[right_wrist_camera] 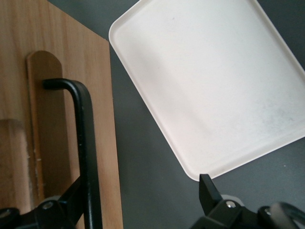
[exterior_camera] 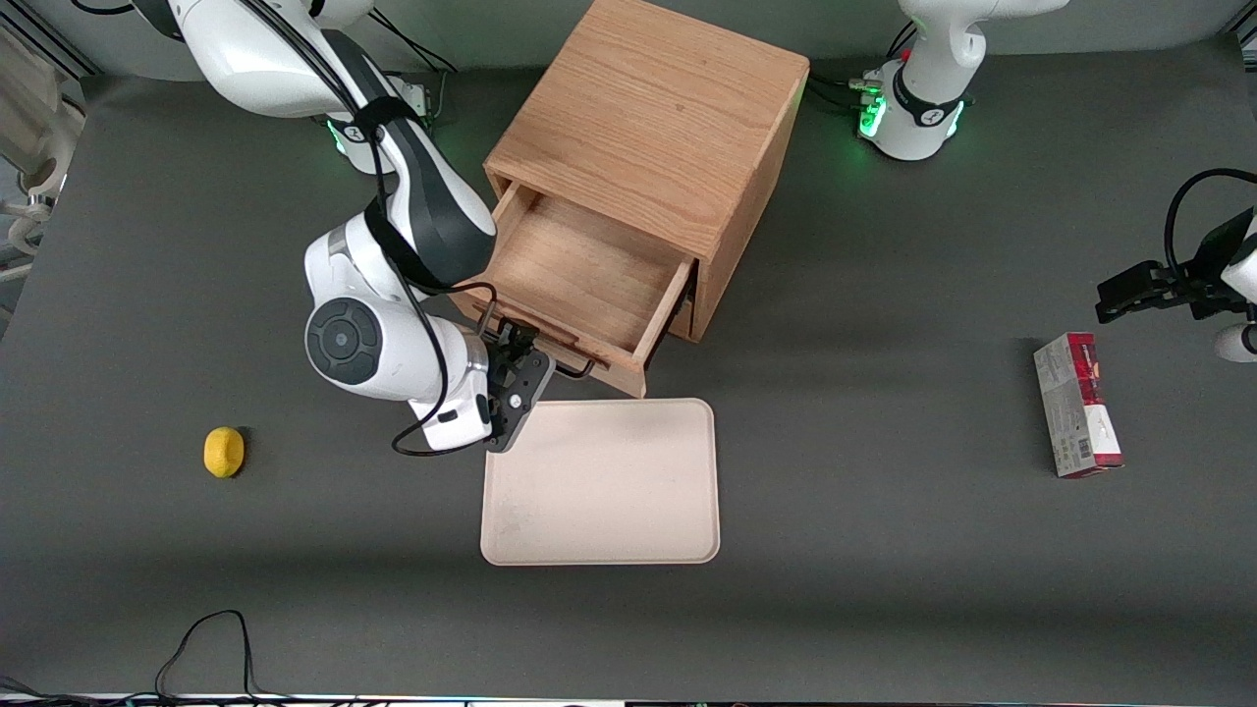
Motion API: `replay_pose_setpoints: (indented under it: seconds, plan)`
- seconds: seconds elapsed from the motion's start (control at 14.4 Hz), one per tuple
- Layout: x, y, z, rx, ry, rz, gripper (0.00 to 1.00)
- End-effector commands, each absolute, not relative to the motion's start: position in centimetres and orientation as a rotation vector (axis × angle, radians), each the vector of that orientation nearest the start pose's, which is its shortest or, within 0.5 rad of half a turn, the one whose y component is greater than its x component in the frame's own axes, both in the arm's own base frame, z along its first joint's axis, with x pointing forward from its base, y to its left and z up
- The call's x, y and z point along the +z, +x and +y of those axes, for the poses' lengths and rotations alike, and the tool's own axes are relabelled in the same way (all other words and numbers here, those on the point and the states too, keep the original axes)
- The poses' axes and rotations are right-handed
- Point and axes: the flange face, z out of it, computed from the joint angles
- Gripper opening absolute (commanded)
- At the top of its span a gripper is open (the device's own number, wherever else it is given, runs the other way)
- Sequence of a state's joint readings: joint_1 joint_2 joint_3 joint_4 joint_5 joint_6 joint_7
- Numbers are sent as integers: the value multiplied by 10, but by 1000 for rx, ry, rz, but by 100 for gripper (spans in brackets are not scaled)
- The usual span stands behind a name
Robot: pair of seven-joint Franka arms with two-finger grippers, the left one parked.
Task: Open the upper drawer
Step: 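Keep pulling the upper drawer further open with the right gripper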
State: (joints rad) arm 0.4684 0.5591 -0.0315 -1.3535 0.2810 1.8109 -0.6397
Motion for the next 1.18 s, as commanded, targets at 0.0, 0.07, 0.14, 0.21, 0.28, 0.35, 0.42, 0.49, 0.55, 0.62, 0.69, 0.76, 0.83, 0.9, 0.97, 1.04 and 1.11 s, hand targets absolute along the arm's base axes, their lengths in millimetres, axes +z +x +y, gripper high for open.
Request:
replay_pose_setpoints:
  seconds: [0.0,0.07,0.14,0.21,0.28,0.35,0.42,0.49,0.55,0.62,0.69,0.76,0.83,0.9,0.97,1.04,1.11]
  plan:
    - [401,641,321,49,-2493,-1381,100]
    - [402,642,321,46,-2490,-1376,100]
    - [403,643,318,42,-2493,-1370,100]
    - [402,644,318,42,-2493,-1367,100]
    - [403,645,318,37,-2493,-1368,100]
    - [404,645,317,35,-2494,-1367,100]
    - [404,646,317,31,-2495,-1366,100]
    - [404,647,317,22,-2496,-1364,100]
    - [404,647,318,13,-2495,-1366,100]
    - [401,647,319,18,-2496,-1365,100]
    - [401,647,320,16,-2493,-1369,100]
    - [402,648,321,9,-2493,-1371,100]
    - [402,648,321,-2,-2493,-1370,100]
    - [402,649,321,-9,-2495,-1369,100]
    - [401,650,321,-15,-2496,-1368,100]
    - [399,651,322,-19,-2496,-1370,100]
    - [398,652,322,-28,-2490,-1382,100]
